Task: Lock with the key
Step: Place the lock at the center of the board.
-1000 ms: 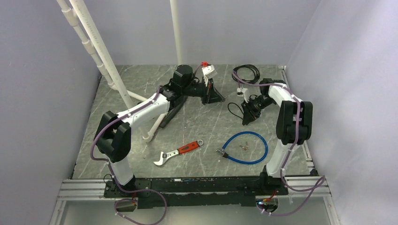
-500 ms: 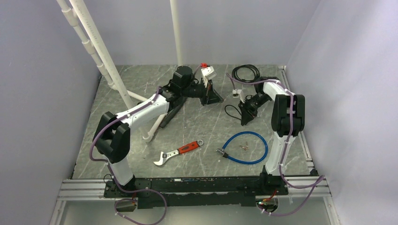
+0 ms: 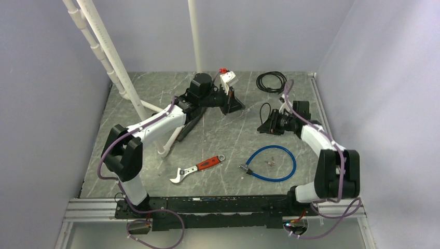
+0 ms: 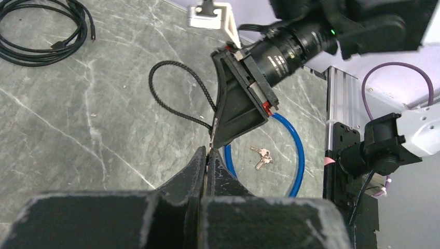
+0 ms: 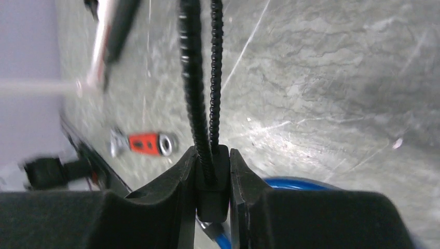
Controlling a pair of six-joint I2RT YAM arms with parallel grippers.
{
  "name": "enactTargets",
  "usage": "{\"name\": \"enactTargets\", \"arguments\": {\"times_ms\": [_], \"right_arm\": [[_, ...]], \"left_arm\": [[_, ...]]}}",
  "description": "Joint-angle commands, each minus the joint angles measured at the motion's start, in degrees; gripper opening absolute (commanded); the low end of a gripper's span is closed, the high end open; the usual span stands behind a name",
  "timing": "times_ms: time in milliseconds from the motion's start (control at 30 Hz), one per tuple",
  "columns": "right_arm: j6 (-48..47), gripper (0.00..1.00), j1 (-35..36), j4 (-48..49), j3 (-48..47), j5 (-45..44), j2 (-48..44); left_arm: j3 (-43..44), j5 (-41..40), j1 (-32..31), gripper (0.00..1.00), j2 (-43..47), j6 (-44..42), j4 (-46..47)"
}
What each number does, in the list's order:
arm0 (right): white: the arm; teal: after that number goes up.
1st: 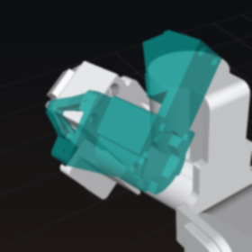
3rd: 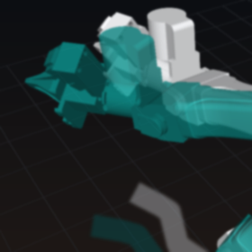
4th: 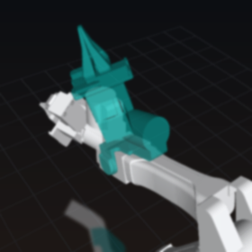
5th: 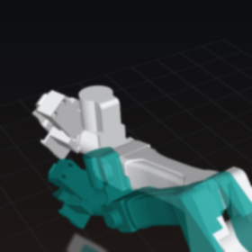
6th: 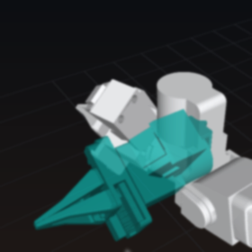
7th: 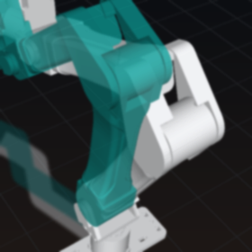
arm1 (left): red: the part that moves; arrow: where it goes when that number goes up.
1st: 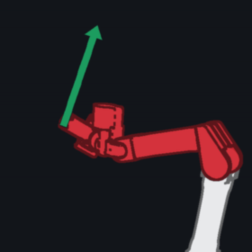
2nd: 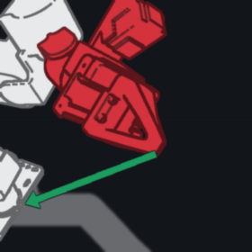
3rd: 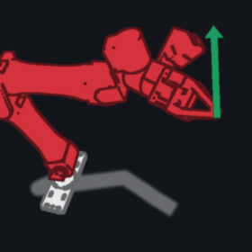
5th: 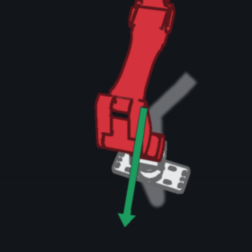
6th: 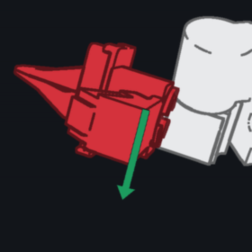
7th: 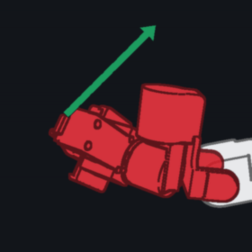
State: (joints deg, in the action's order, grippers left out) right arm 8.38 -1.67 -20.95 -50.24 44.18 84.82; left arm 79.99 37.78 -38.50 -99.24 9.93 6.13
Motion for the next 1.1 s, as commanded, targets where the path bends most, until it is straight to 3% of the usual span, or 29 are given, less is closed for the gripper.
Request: {"name": "enactTargets", "arguments": {"times_ms": [0, 200, 467, 667, 700, 733, 767, 933, 1033, 1067], "right_arm": [[36.2, 0.14, 3.5, 29.2, 8.9, -14.5, -6.7], [55.5, 0.11, 5.8, 32.2, 11.1, -19.2, -0.2], [64.8, 0.16, 8.1, 26.0, 12.2, -24.8, 0.6], [70.9, 0.40, 9.9, 26.9, 13.5, -24.2, 1.4], [71.3, 0.49, 10.0, 26.5, 13.4, -24.2, 1.4], [71.5, 0.65, 10.0, 26.0, 13.2, -23.9, 1.4], [71.5, 0.72, 10.0, 25.8, 13.0, -23.2, 1.5], [68.4, 0.85, 9.5, 25.3, 10.7, -14.5, 1.1], [60.0, 0.87, 7.8, 23.0, 8.3, -2.8, 0.8], [55.6, 0.87, 7.1, 18.2, 6.8, -0.2, 0.4]], "left_arm": [[1.6, -1.5, -0.1, 0.00, 2.5, -0.5, 0.7], [1.2, -1.4, -0.1, 0.00, 2.5, 0.1, 0.2], [-0.2, -1.6, -0.1, 0.00, 3.3, 0.3, 0.6], [-1.0, -1.5, -0.1, 0.00, 3.7, 0.0, 0.3], [-1.1, -1.4, -0.1, 0.00, 3.7, 0.0, 0.4], [-1.1, -1.3, -0.1, 0.00, 3.6, 0.0, 0.5], [-1.1, -1.3, -0.1, 0.00, 3.6, 0.1, 0.5], [-1.8, -0.6, -0.1, 0.00, 3.6, 0.7, 0.9], [-2.4, 0.4, -0.1, 0.00, 3.4, 0.7, 0.7], [-2.4, 0.5, -0.2, 0.00, 3.2, 0.8, 0.6]]}}
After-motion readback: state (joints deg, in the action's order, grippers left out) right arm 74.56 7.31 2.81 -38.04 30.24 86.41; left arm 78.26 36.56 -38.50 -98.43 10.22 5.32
